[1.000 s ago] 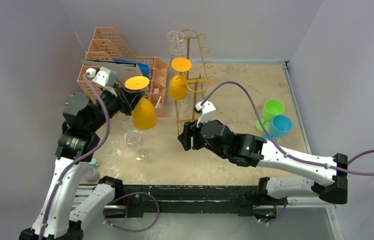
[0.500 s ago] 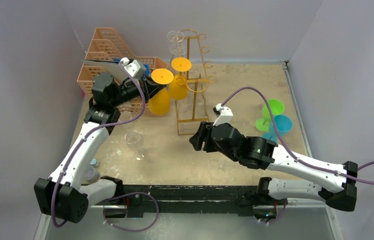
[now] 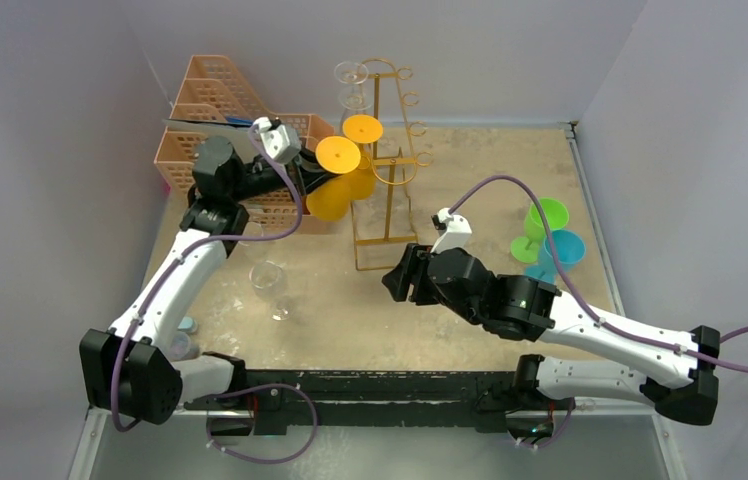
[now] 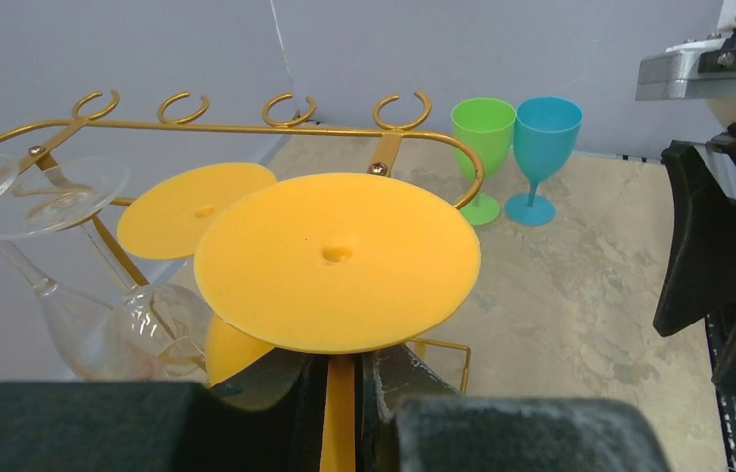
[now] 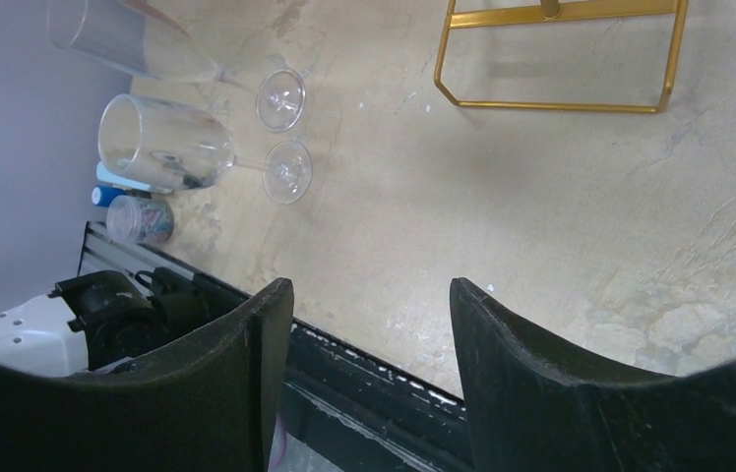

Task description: Place the wine glass upside down on the wine glass rack

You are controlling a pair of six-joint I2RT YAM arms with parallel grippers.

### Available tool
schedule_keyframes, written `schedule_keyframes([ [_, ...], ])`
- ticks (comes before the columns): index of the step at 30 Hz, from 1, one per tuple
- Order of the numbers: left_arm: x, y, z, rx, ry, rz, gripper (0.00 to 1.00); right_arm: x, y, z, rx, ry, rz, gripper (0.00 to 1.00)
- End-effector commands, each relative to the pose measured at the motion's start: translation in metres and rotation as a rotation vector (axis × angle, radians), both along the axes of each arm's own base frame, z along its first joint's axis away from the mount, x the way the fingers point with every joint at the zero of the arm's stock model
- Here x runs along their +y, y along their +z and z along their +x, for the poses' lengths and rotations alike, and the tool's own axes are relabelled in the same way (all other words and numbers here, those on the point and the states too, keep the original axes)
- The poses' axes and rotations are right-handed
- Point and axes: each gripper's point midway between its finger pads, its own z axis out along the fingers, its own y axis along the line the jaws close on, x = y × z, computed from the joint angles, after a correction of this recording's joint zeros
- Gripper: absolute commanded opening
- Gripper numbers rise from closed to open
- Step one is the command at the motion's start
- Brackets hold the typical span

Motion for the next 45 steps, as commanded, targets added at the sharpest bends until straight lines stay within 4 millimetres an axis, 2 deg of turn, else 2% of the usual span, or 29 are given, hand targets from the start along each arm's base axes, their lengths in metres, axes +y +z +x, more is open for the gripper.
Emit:
schedule_keyframes([
  [1,-0.005,0.013,-0.001,-0.113,-0.050,0.024,0.00,-0.009,0.001,0.007,-0.026,-0.047,-0.011,0.62],
  [8,-0.012,-0.005,0.006,-0.060,-0.107,0.037,0.00,-0.010,0.003,0.008,-0.038,-0.046,-0.022,0.62],
  [20,-0.015,-0.006,0.015,-0.066,-0.112,0.025,0.00,-0.012,0.004,0.009,-0.048,-0.049,-0.027,0.62],
  [35,-0.026,-0.009,0.015,-0.011,-0.178,0.004,0.00,-0.012,0.001,0.008,-0.044,-0.046,-0.027,0.62],
  [42,-0.033,-0.018,0.007,0.030,-0.249,0.014,0.00,-0.011,0.001,0.008,-0.044,-0.042,-0.028,0.62],
  [45,-0.033,-0.020,0.006,0.038,-0.252,0.018,0.03,-0.010,0.000,0.008,-0.041,-0.040,-0.030,0.62],
])
